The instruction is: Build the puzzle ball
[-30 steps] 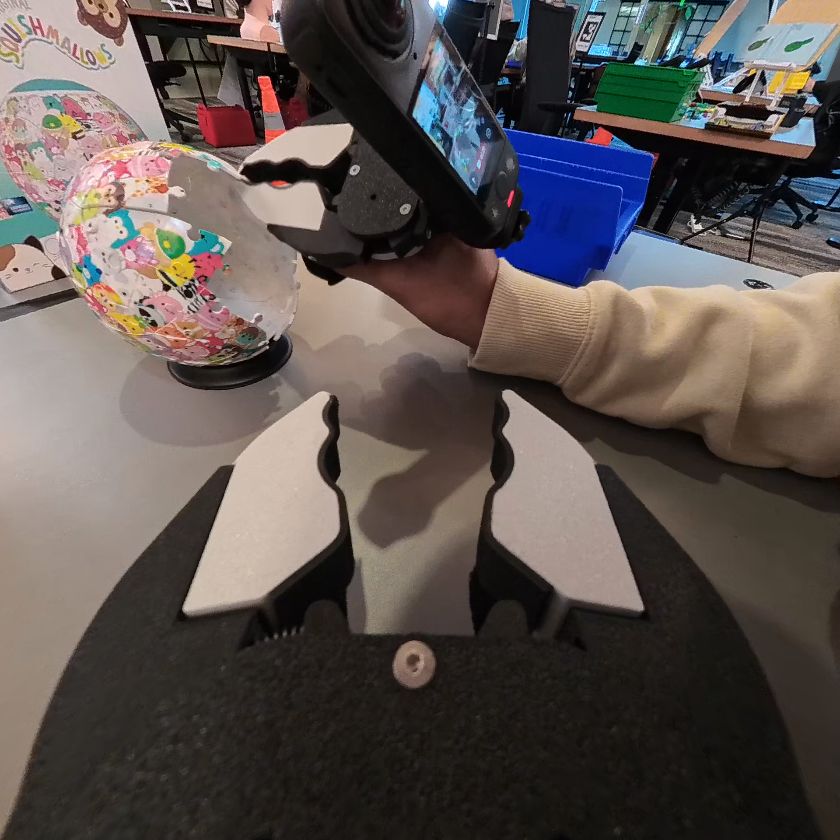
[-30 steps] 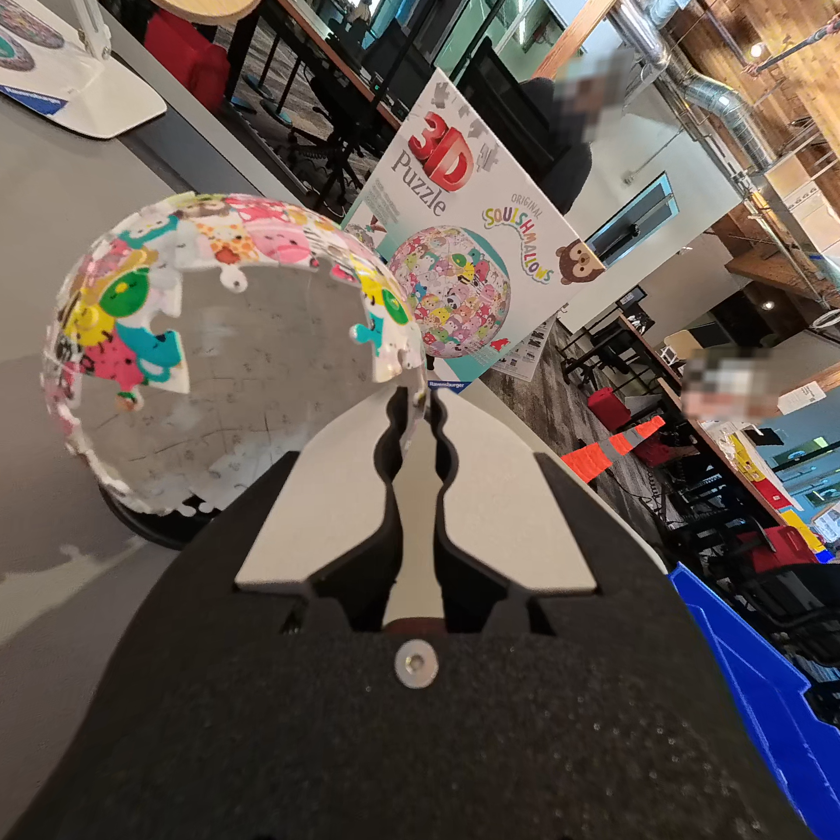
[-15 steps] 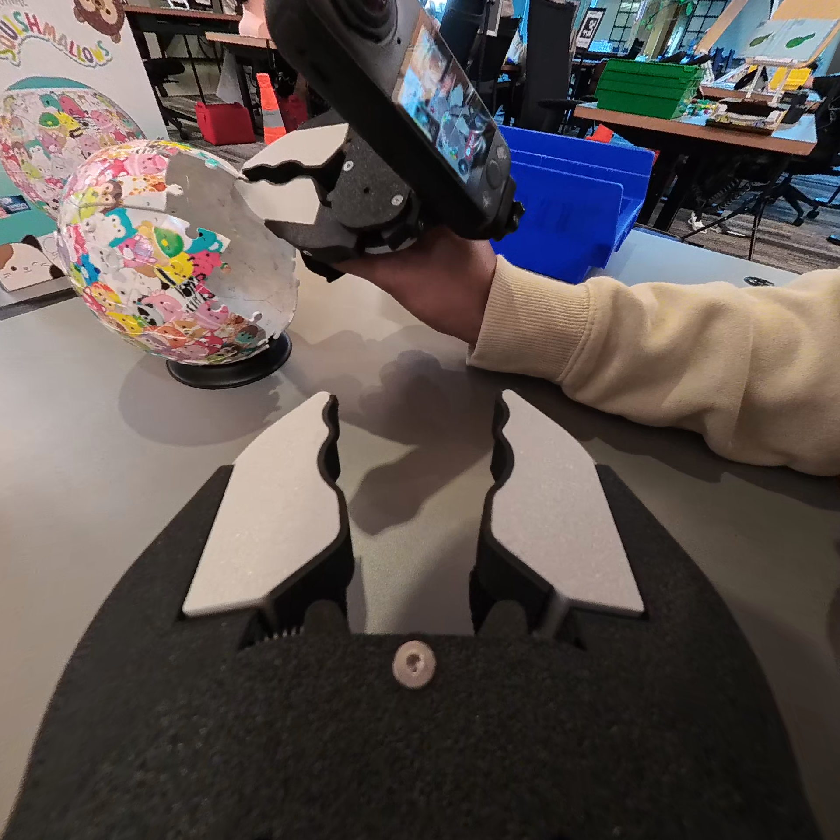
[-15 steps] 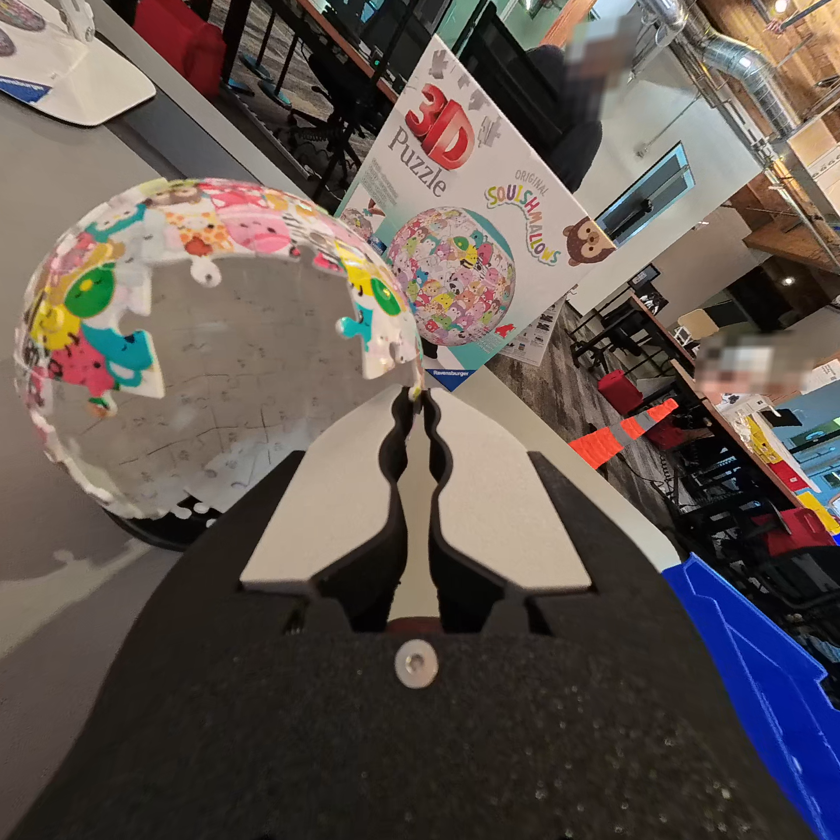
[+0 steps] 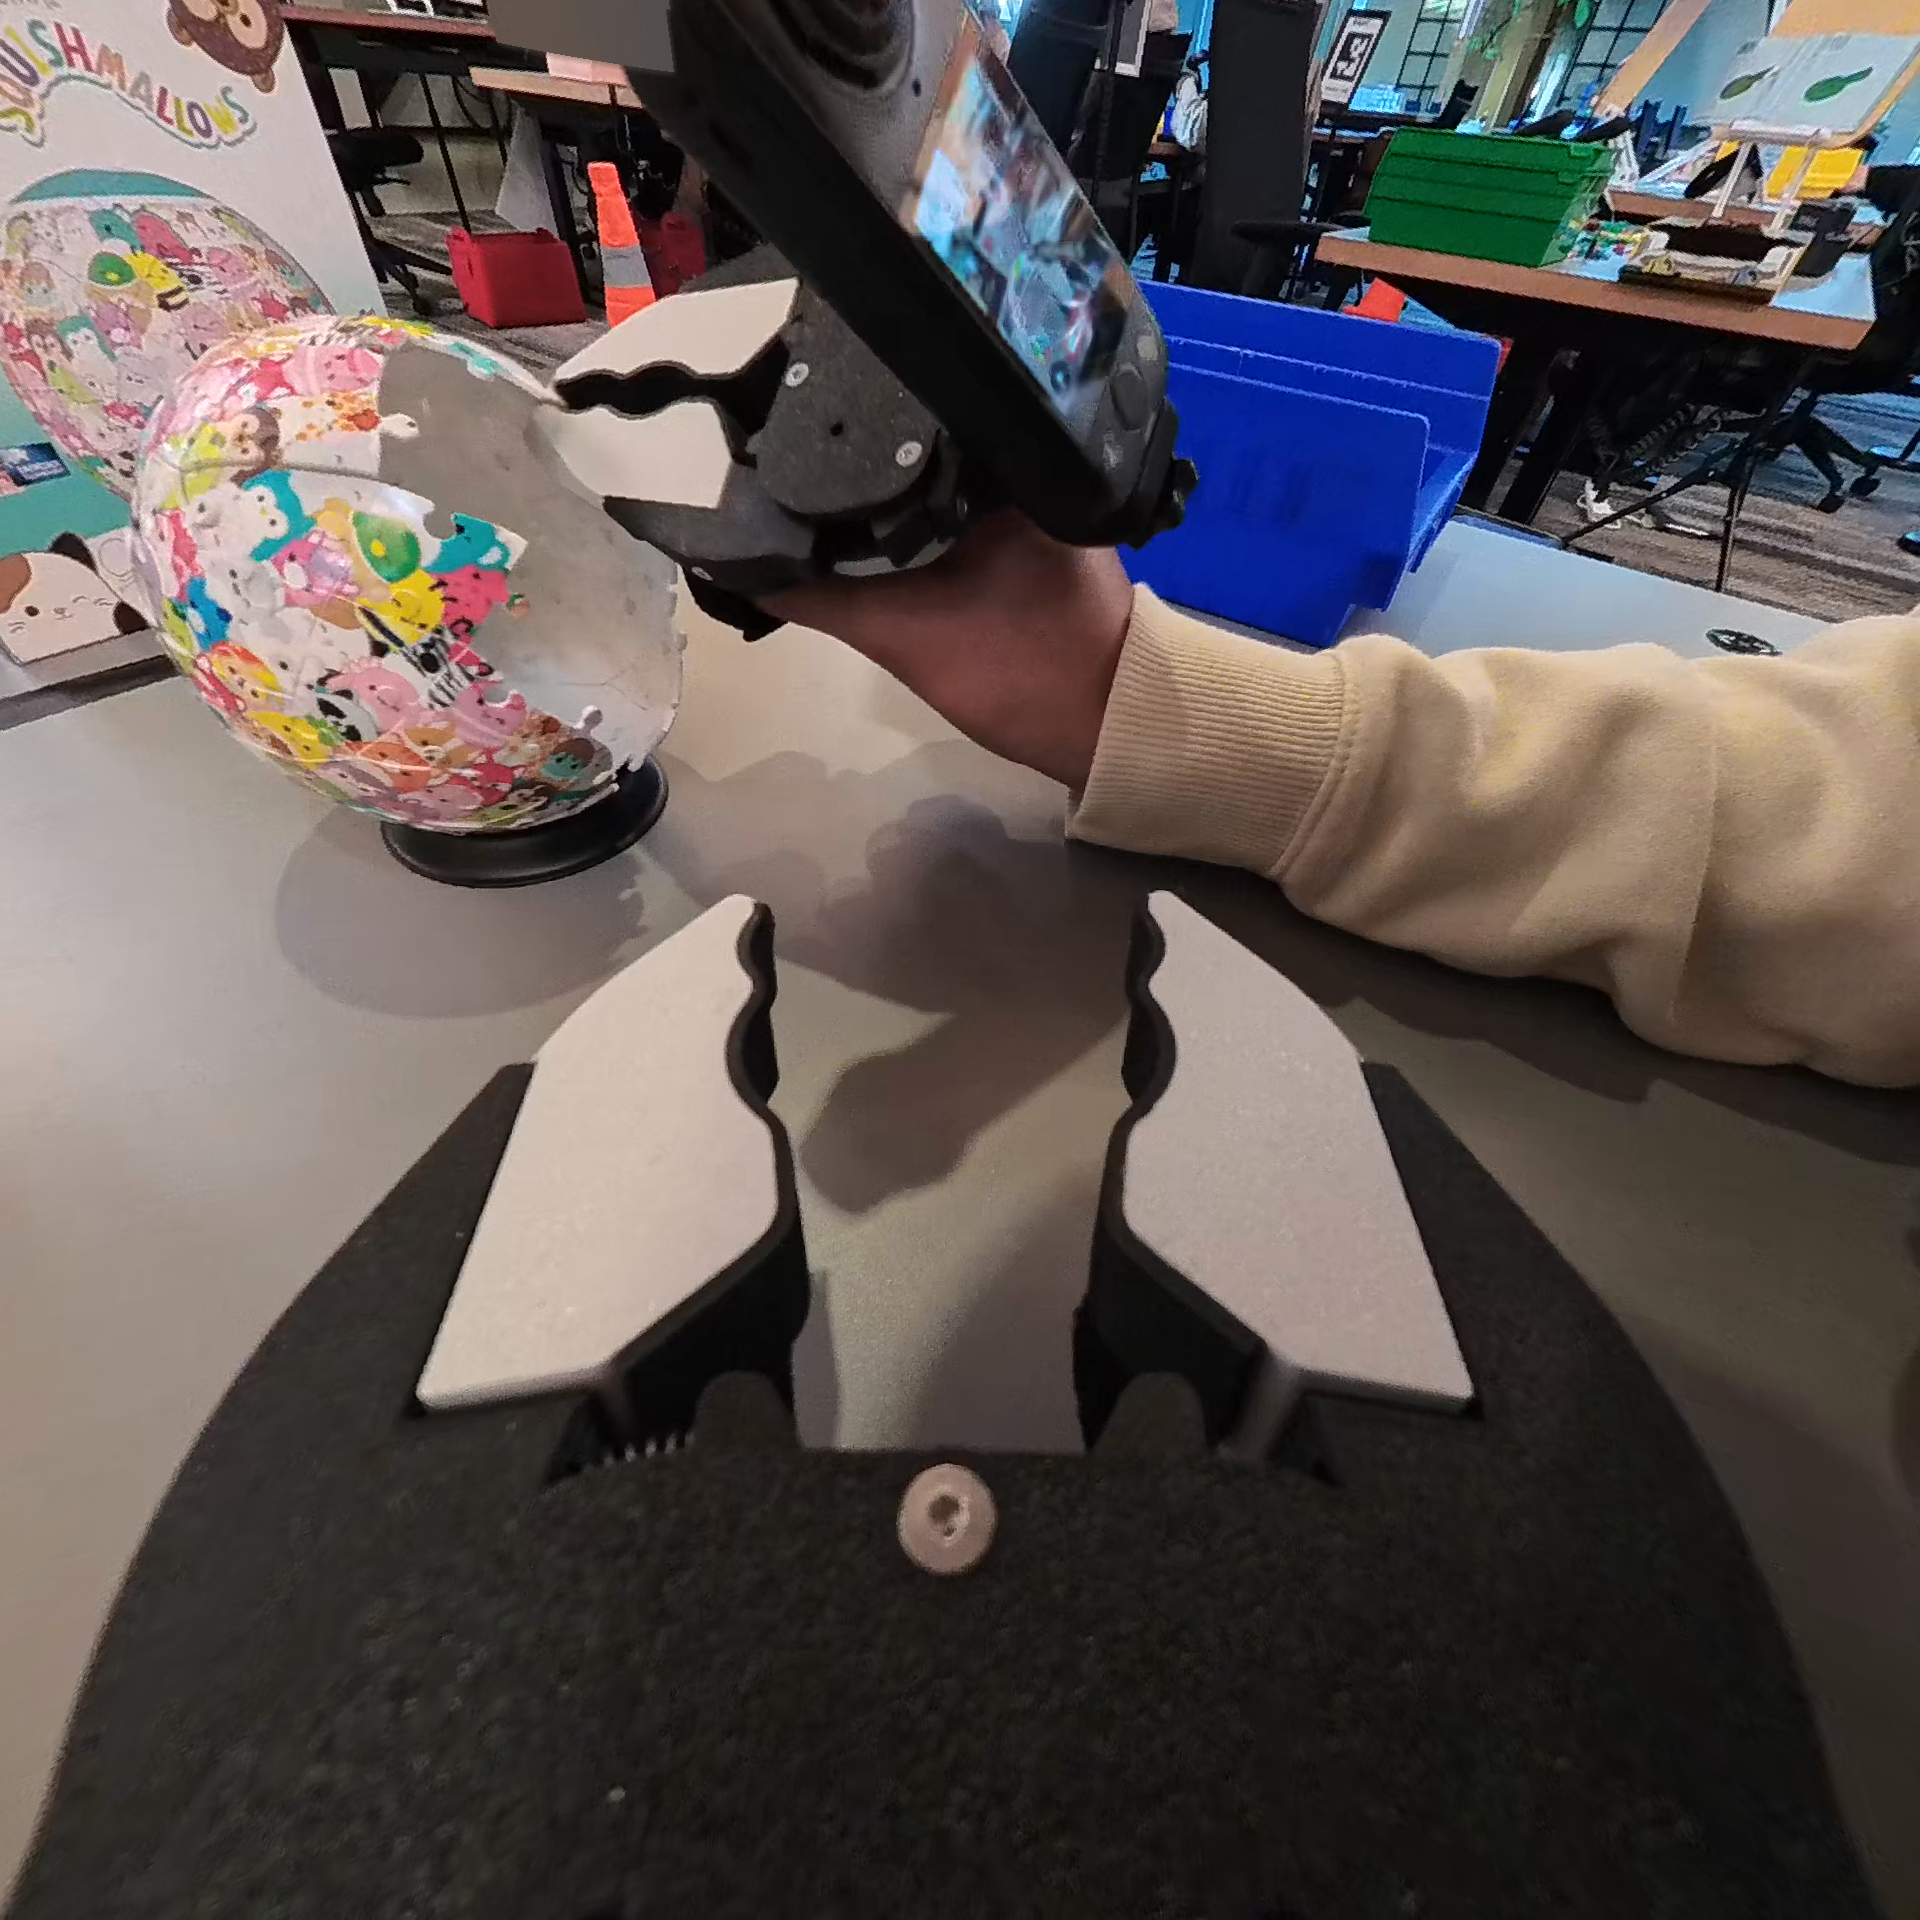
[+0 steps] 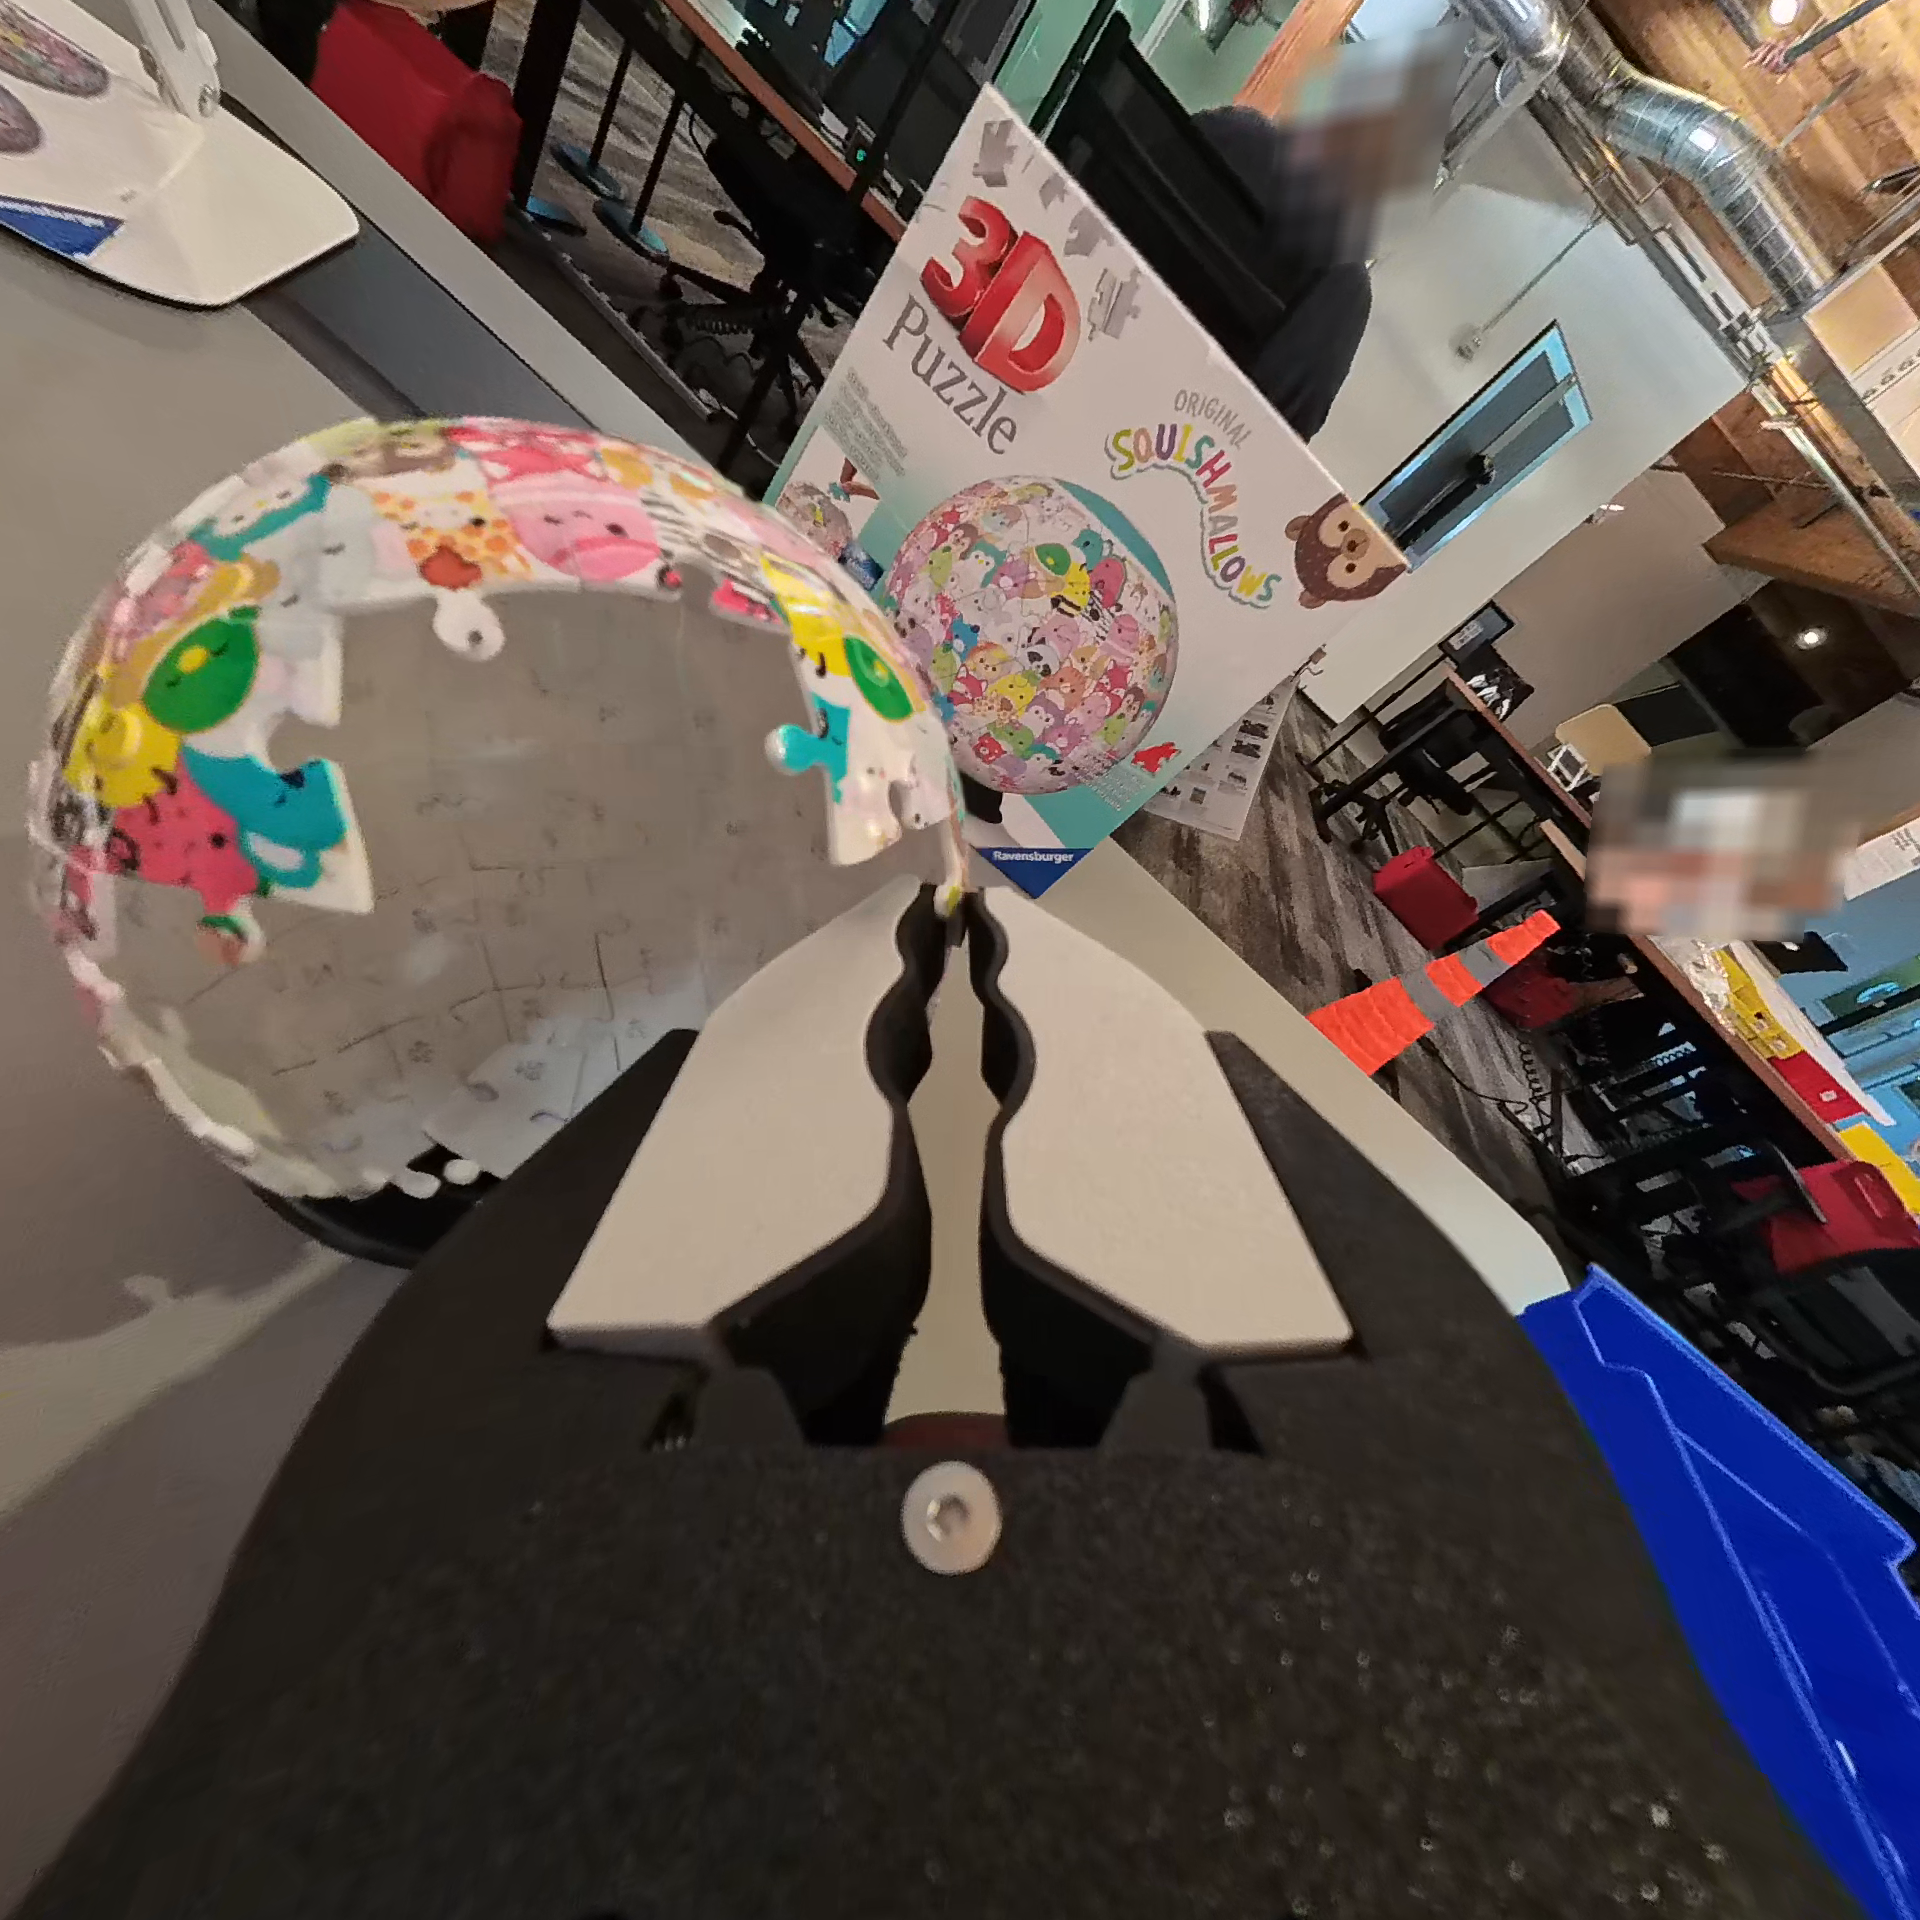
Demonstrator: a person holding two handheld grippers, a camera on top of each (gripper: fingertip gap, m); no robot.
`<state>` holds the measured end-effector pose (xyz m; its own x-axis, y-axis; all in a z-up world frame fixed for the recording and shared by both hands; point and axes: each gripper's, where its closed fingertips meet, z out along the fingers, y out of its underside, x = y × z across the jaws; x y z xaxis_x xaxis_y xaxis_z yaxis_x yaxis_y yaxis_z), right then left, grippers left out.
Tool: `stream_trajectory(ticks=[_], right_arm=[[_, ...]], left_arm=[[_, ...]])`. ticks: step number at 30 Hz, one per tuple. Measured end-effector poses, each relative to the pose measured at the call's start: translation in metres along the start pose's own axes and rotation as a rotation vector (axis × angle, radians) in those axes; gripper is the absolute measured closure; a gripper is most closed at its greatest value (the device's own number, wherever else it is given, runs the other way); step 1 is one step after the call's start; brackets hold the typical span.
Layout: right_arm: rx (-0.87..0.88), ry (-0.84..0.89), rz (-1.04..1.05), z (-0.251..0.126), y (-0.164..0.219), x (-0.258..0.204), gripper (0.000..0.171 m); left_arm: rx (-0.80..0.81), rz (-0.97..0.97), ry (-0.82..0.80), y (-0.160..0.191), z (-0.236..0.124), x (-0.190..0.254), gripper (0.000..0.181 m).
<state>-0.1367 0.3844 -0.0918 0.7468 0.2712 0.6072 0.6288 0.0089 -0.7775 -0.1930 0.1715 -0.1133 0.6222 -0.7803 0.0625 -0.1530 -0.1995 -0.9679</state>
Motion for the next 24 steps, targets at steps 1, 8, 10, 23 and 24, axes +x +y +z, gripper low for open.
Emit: stream_trajectory(ticks=[1,8,10,23,24], right_arm=[[0.005,0.006,-0.007,-0.001,0.0,0.0,0.166],[0.015,-0.082,0.072,-0.032,0.009,0.0,0.134],[0.026,-0.155,0.176,-0.051,0.014,-0.001,0.134],[0.074,-0.559,0.406,-0.112,0.047,-0.018,0.129],[0.077,-0.53,0.376,-0.113,0.046,-0.016,0.13]], left_arm=[[0.0,-0.001,-0.001,0.0,0.0,0.0,0.117],[0.019,-0.033,0.001,-0.003,-0.002,-0.004,0.116],[0.026,-0.036,-0.002,-0.003,-0.003,-0.004,0.116],[-0.044,-0.164,-0.002,0.001,-0.027,-0.001,0.106],[-0.064,-0.227,0.012,0.002,-0.041,0.007,0.106]])
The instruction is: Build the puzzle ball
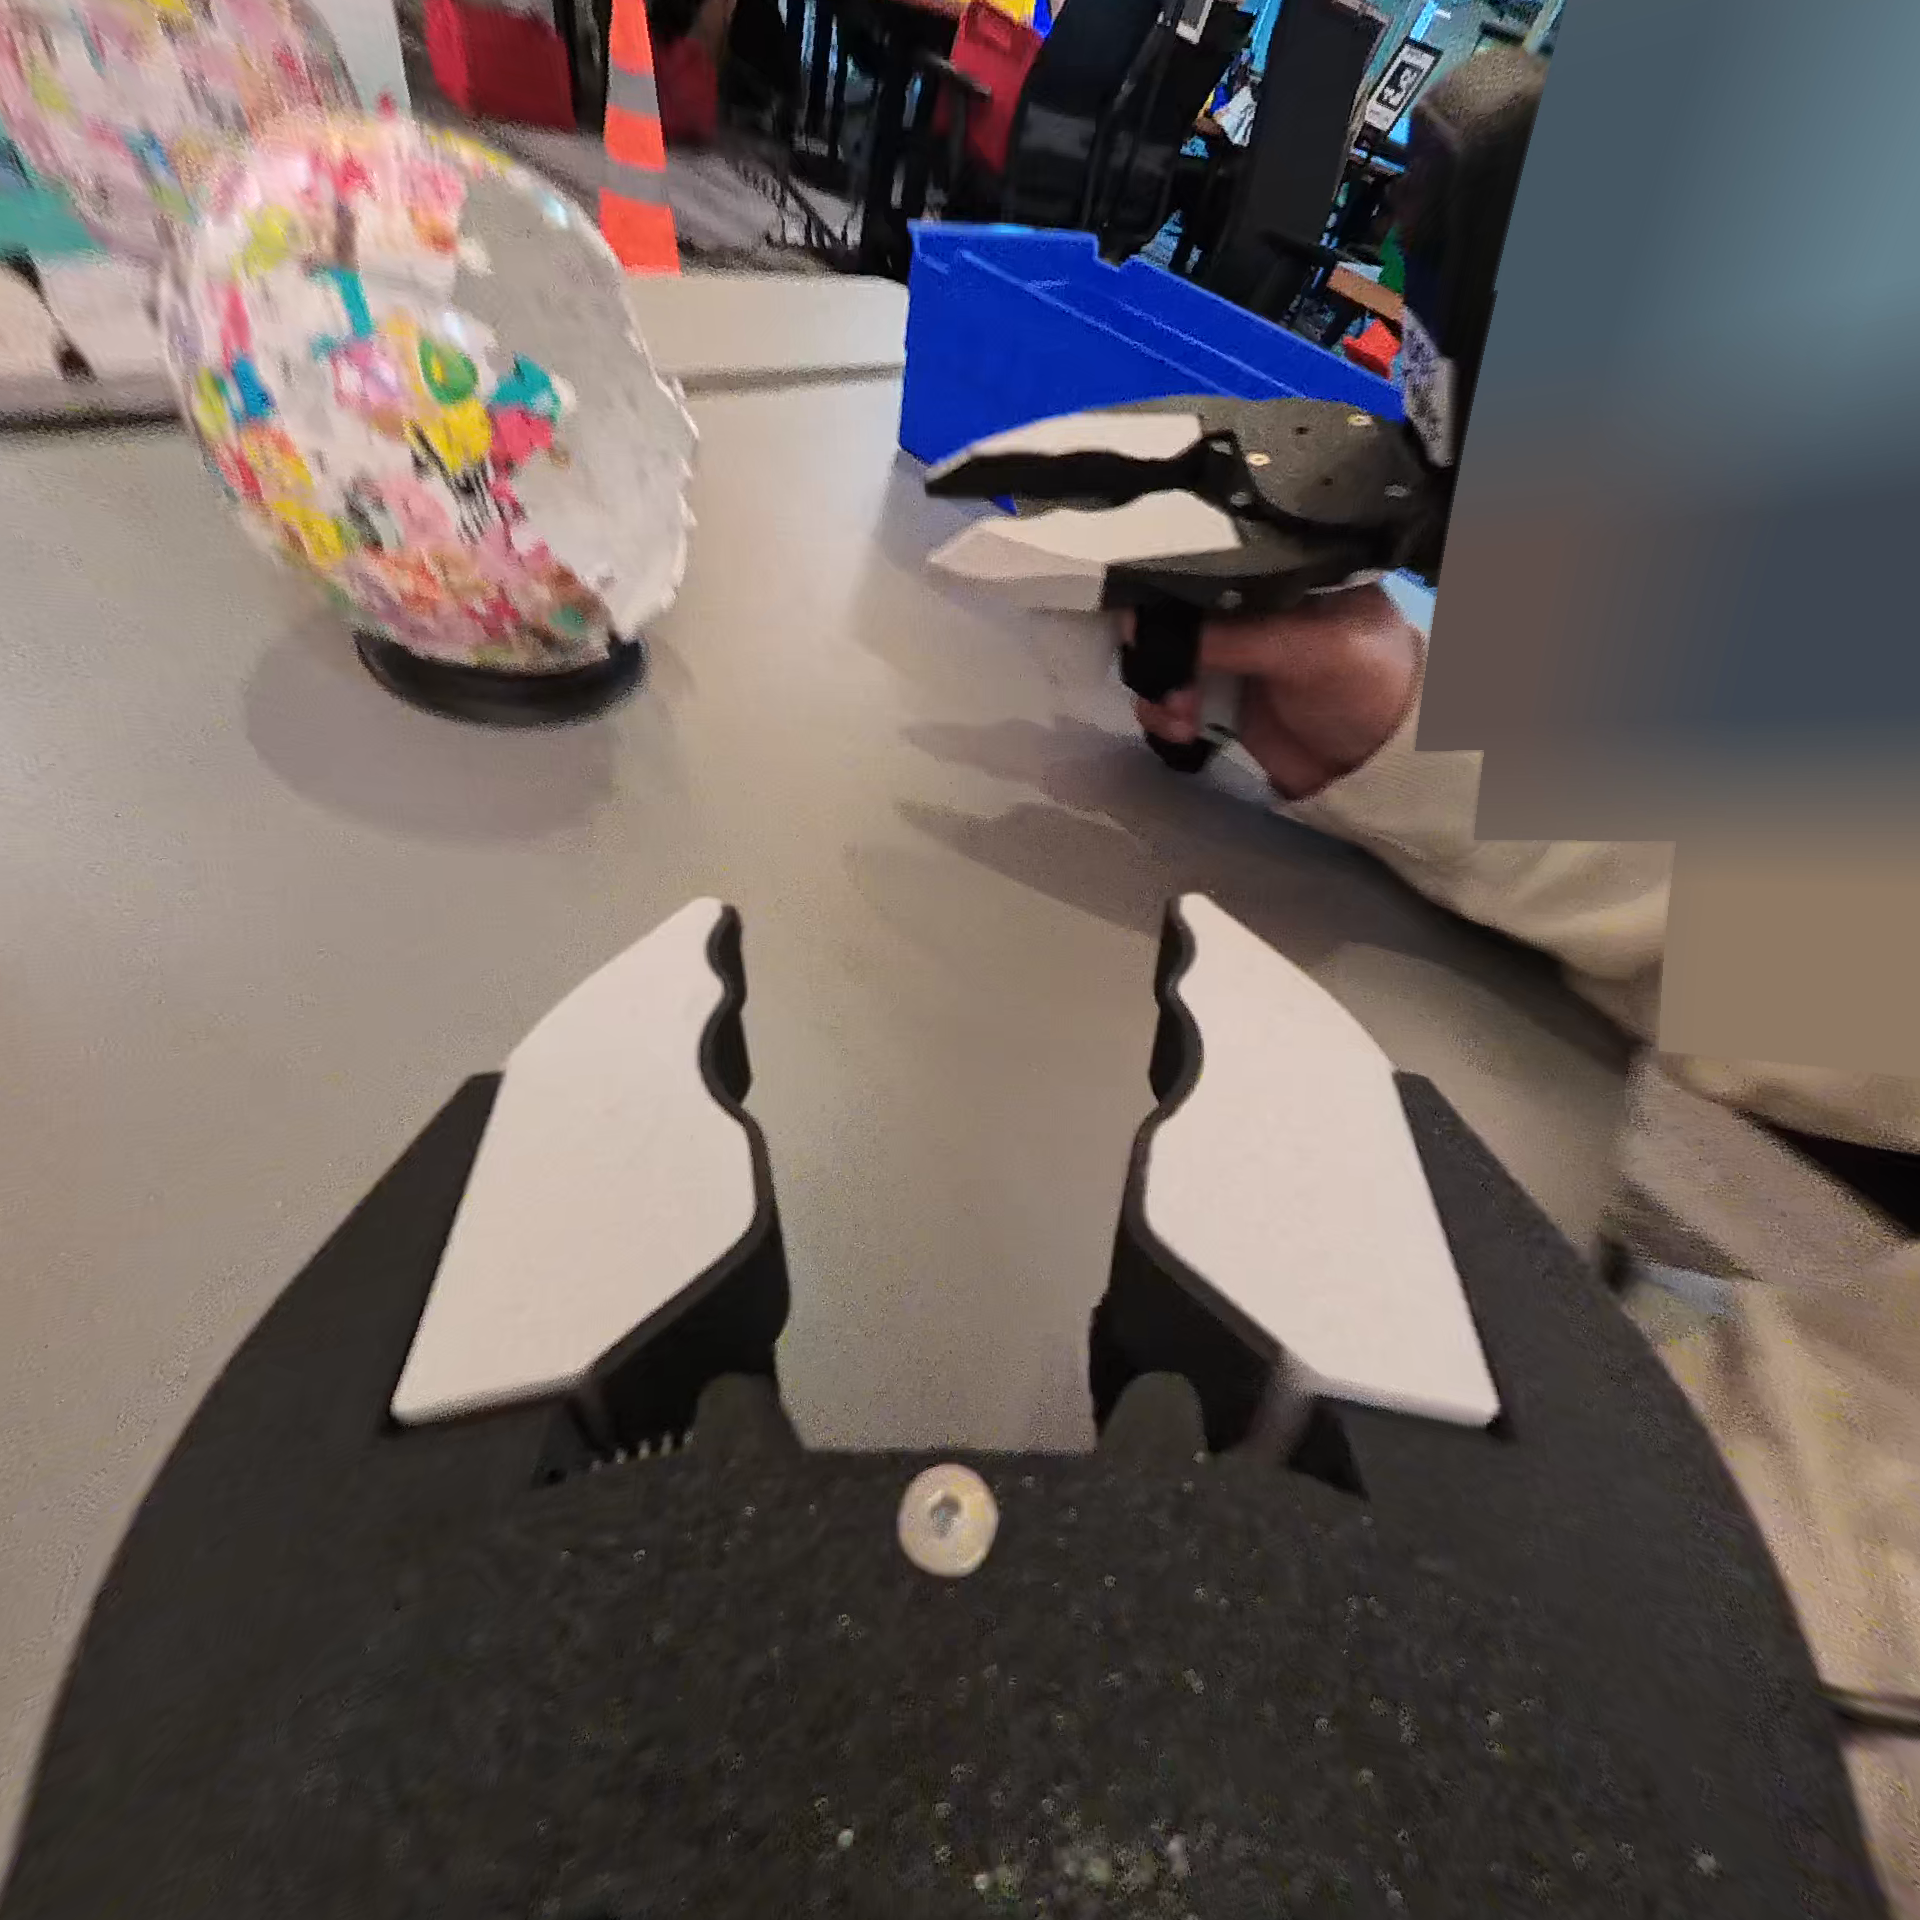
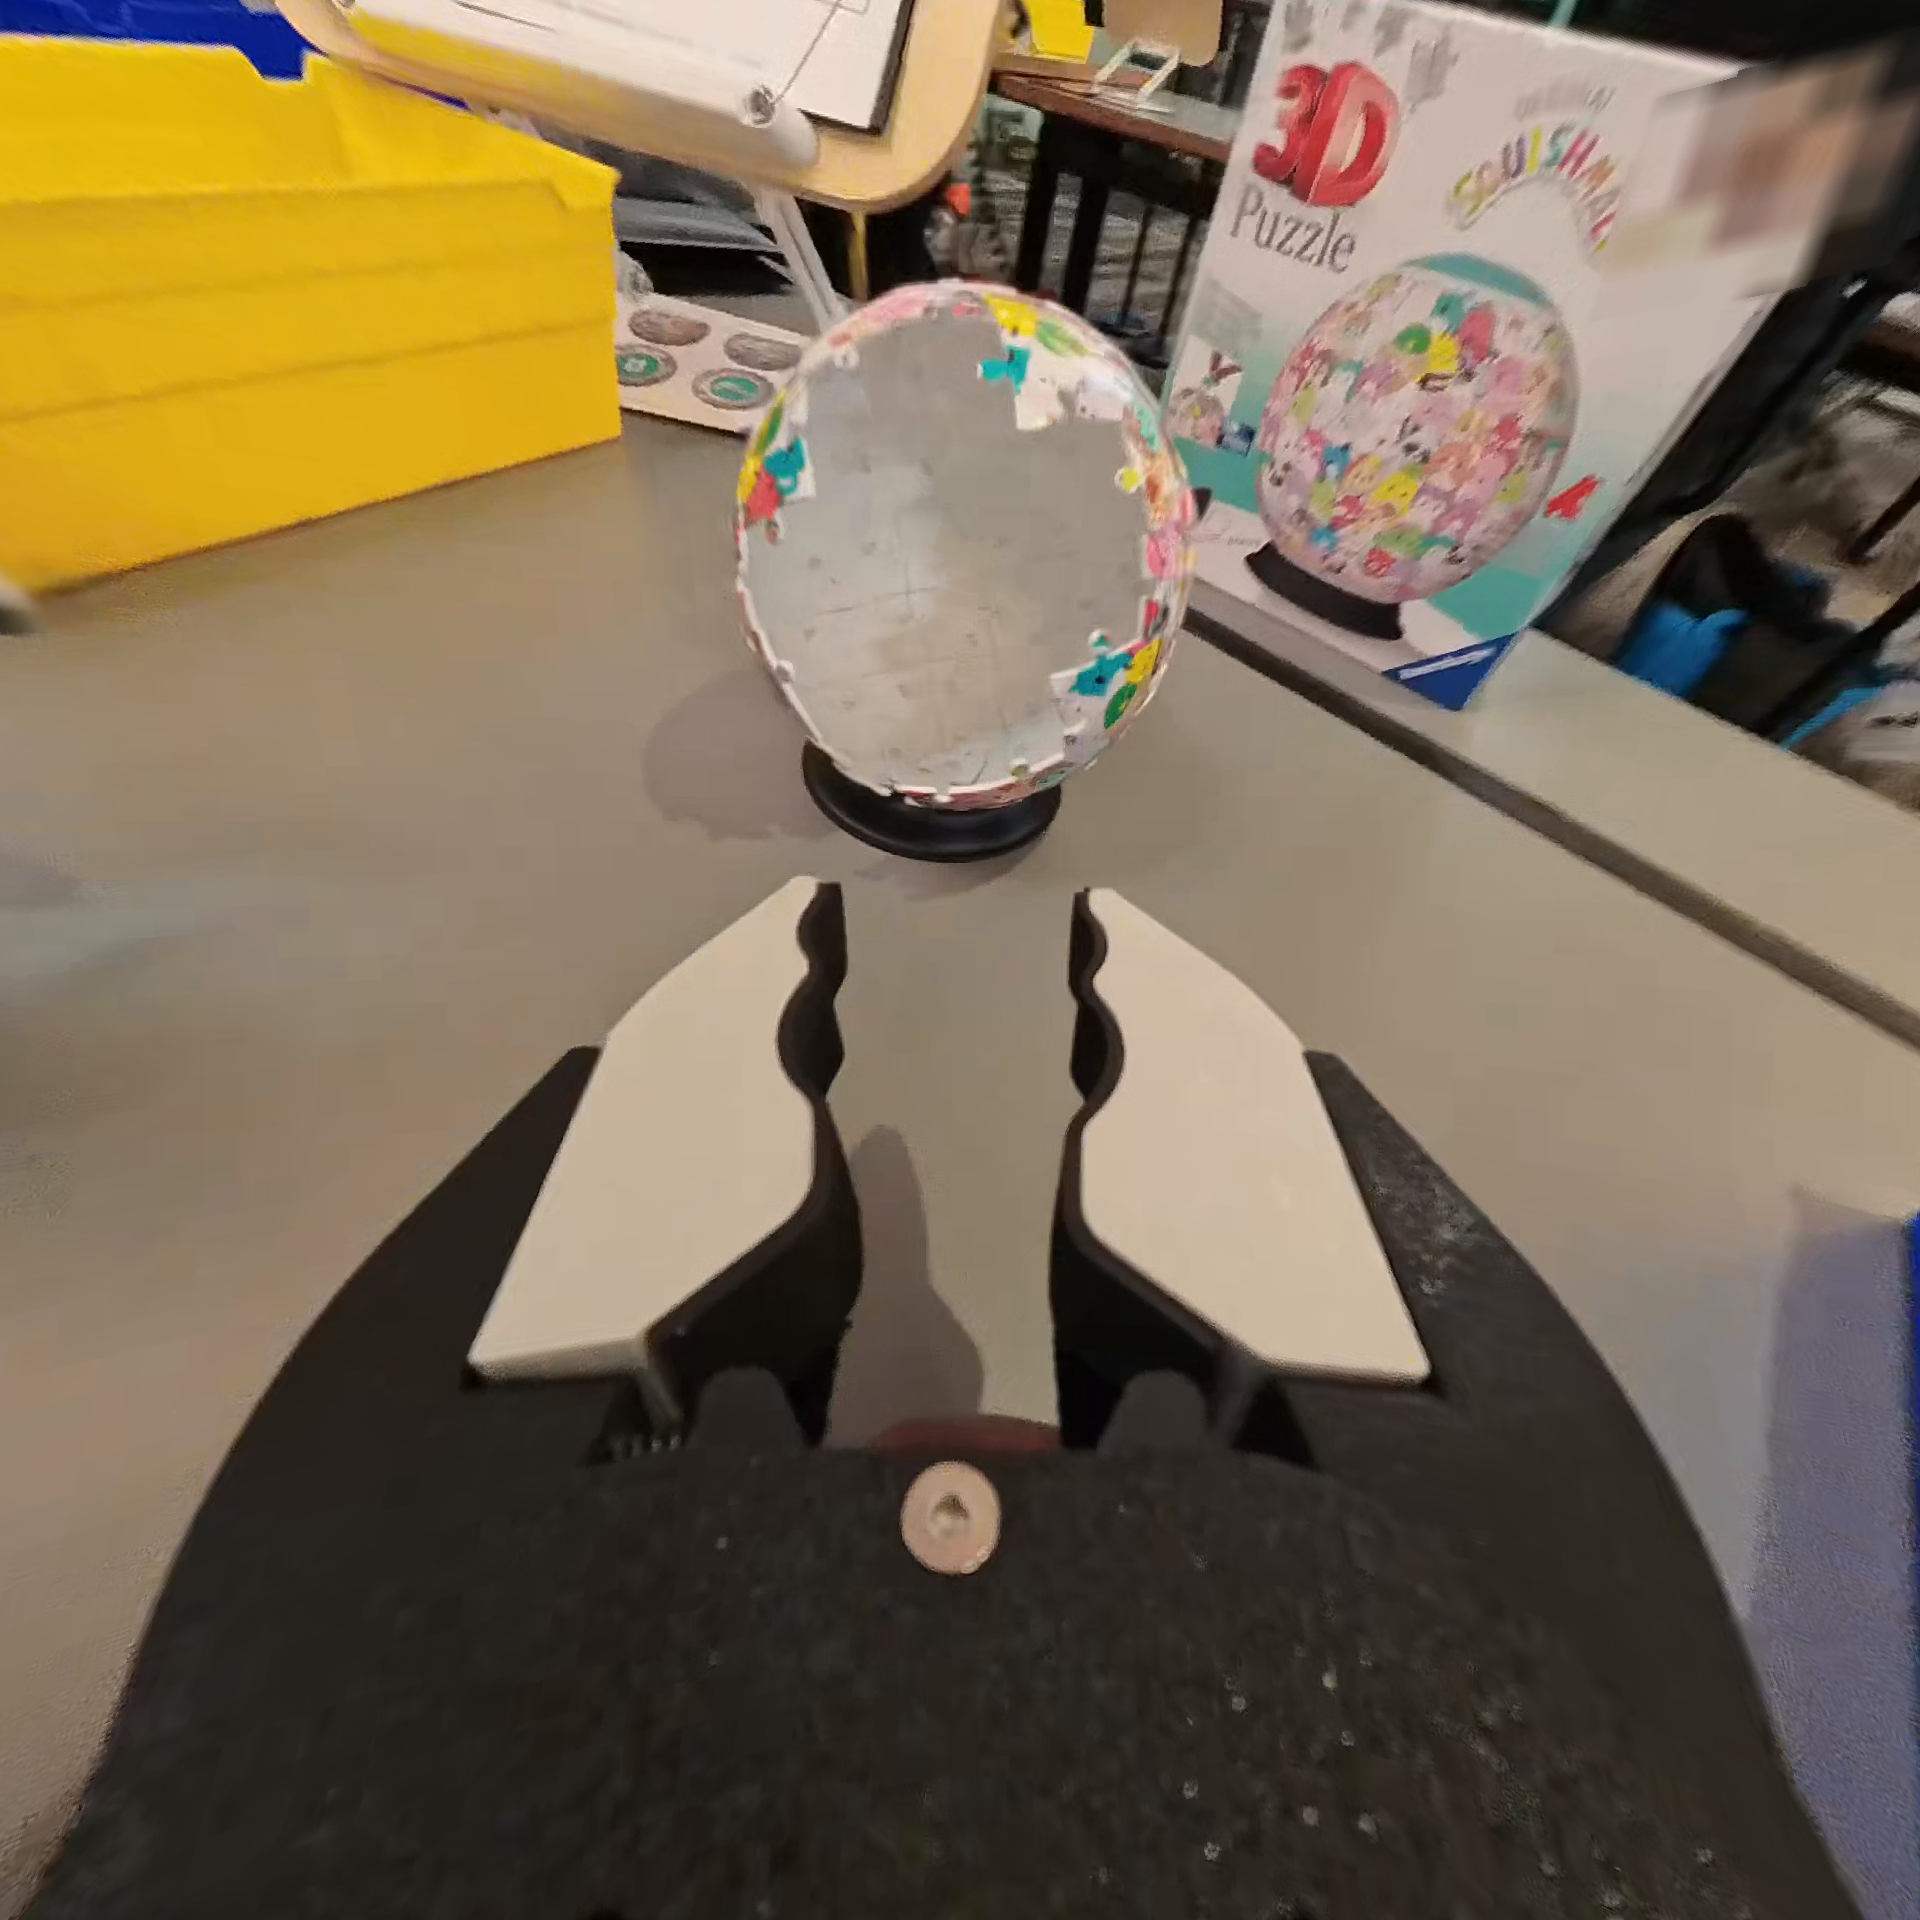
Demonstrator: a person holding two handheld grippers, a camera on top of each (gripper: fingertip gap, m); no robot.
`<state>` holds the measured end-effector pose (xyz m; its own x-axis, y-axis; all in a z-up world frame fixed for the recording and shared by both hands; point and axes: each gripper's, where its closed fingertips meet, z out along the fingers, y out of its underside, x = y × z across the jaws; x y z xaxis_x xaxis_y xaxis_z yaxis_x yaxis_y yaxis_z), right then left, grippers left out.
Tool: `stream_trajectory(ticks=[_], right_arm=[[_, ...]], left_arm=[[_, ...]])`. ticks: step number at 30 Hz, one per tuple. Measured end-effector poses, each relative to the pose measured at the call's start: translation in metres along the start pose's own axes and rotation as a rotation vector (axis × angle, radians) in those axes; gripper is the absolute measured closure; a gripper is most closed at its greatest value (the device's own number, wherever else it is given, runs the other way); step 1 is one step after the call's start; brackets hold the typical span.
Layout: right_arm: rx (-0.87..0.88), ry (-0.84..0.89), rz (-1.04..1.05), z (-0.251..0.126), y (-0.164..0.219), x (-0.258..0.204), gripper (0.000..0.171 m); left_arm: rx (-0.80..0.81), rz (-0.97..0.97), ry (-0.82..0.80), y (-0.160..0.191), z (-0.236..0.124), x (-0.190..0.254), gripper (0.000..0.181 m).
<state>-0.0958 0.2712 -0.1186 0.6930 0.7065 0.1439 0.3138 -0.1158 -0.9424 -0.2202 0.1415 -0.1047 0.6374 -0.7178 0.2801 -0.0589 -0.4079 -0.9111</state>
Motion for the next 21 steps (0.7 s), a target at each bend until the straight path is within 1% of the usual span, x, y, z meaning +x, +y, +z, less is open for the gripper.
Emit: stream_trajectory(ticks=[1,2,4,5,6,8,12,14,16,18,21], right_arm=[[-0.012,0.018,-0.03,0.0,0.0,-0.001,0.13],[-0.032,0.023,-0.052,0.001,0.002,-0.004,0.13],[-0.072,0.031,-0.074,0.003,0.008,-0.009,0.13],[-0.088,0.033,-0.077,0.004,0.01,-0.011,0.131],[-0.102,0.028,-0.077,0.005,0.013,-0.014,0.13],[-0.115,0.035,-0.097,0.008,0.012,-0.016,0.13],[-0.113,0.091,-0.082,0.013,0.001,-0.006,0.129],[-0.118,0.177,-0.076,0.018,-0.007,0.006,0.127],[-0.122,0.276,-0.079,0.024,-0.015,0.015,0.125],[-0.144,0.296,-0.094,0.035,-0.019,0.013,0.125],[-0.182,0.354,-0.094,0.046,-0.019,0.02,0.126]], left_arm=[[-0.018,-0.047,-0.006,0.006,-0.016,0.005,0.108],[-0.023,-0.069,-0.011,0.014,-0.034,0.009,0.106],[-0.048,-0.068,-0.009,0.036,-0.07,0.017,0.11],[-0.053,-0.058,-0.037,0.045,-0.088,0.017,0.111],[-0.033,-0.052,-0.068,0.049,-0.104,0.017,0.11],[-0.006,-0.087,-0.07,0.055,-0.127,0.021,0.109],[0.023,-0.164,-0.057,0.061,-0.152,0.021,0.109],[0.047,-0.128,-0.077,0.055,-0.159,0.018,0.109],[0.012,-0.051,-0.141,0.057,-0.163,0.01,0.109],[-0.025,0.018,-0.234,0.063,-0.169,-0.002,0.109],[-0.019,0.015,-0.264,0.066,-0.176,-0.004,0.109]])
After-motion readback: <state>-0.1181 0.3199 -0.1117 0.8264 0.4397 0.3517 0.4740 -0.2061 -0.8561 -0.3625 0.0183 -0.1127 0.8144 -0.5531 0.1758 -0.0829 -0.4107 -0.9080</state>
